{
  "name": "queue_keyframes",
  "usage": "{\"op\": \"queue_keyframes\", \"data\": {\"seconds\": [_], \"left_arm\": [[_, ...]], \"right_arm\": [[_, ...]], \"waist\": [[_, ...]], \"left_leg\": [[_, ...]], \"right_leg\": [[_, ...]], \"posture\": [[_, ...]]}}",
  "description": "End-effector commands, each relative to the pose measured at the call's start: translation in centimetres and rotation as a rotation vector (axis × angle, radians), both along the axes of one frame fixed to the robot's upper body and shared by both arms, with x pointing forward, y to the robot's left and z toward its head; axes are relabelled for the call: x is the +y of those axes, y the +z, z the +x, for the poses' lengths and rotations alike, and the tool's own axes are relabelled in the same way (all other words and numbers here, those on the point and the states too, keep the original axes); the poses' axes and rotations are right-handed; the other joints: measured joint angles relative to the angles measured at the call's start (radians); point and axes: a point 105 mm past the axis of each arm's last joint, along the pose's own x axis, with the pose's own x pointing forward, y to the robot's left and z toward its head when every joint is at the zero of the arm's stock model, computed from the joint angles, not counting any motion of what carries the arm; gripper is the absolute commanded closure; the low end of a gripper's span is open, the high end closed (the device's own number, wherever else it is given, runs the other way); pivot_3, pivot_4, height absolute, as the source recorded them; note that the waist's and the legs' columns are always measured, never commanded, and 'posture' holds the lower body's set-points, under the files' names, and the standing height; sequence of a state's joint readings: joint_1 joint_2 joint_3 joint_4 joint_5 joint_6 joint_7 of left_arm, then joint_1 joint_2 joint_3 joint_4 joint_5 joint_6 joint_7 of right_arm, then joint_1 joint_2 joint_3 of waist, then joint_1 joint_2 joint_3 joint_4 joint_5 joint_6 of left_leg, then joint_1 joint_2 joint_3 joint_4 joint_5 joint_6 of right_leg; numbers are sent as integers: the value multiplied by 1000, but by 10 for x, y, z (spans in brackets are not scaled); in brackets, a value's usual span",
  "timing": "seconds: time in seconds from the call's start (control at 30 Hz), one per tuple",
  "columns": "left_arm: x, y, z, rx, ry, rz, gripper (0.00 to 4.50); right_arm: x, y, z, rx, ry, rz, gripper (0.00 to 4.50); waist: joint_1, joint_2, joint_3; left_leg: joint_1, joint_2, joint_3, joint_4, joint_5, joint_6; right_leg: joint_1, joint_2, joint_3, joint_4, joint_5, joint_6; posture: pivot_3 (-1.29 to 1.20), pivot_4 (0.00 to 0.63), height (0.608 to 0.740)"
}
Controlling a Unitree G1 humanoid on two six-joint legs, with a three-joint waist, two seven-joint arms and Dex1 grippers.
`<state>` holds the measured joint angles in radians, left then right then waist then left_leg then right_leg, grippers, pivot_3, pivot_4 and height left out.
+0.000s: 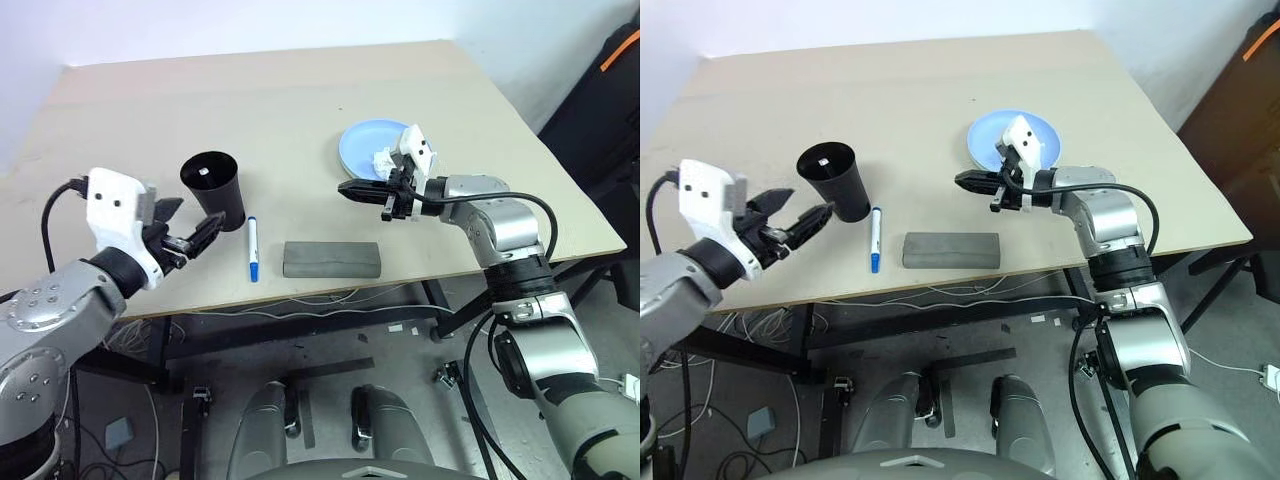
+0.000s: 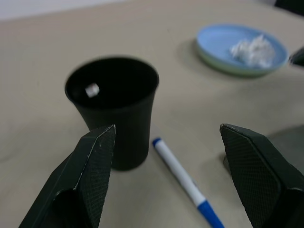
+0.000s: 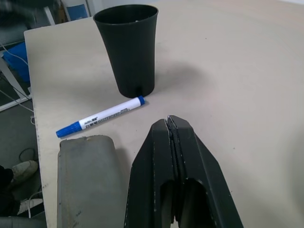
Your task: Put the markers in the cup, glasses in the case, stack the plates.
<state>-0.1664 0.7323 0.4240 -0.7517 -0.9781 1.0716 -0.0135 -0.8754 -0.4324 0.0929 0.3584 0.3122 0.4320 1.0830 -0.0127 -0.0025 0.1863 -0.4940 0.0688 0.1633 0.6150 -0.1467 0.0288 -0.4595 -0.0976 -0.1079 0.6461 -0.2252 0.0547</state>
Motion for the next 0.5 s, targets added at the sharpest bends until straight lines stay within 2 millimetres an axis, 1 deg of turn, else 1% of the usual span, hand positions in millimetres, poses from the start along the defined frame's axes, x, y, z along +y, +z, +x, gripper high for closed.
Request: {"op": "queue_keyframes", "data": {"seconds": [0.03,0.1,0.2,0.3,0.37,0.43,0.5], "left_arm": [[-4,-11,1,68,22,95,833],[-5,-26,2,166,17,128,833],[-5,-33,11,222,59,116,833],[-6,-35,22,241,104,117,833],[-12,-35,29,240,118,125,833],[-17,-37,33,251,119,131,833],[-25,-38,37,288,100,95,833]], "right_arm": [[0,18,0,-65,9,-4,4500],[-1,20,0,-72,6,-4,4500],[-5,22,1,-81,-7,-2,4500],[-8,22,2,-83,-20,-4,4500],[-10,23,2,-85,-27,-3,4500],[-11,23,3,-85,-31,-2,4500],[-12,23,3,-88,-40,-4,4500]], "waist": [[-1,0,0],[-1,0,0],[0,0,0],[1,0,0],[1,0,0],[1,0,0],[1,0,0]], "left_leg": [[0,0,0,0,0,0],[0,0,0,-1,0,-1],[0,0,0,-1,1,-1],[-1,0,0,0,1,-1],[0,-1,0,0,1,-1],[0,-1,0,1,1,-1],[0,-1,-1,1,1,-1]], "right_leg": [[0,0,0,0,0,0],[1,1,0,0,0,0],[0,1,0,0,0,0],[1,1,0,-1,0,0],[1,0,0,-1,0,0],[2,1,0,0,0,0],[2,1,0,0,1,0]], "posture": [[0,150,727],[0,150,727],[0,150,727],[0,150,727],[0,150,727],[0,150,727],[0,150,727]]}}
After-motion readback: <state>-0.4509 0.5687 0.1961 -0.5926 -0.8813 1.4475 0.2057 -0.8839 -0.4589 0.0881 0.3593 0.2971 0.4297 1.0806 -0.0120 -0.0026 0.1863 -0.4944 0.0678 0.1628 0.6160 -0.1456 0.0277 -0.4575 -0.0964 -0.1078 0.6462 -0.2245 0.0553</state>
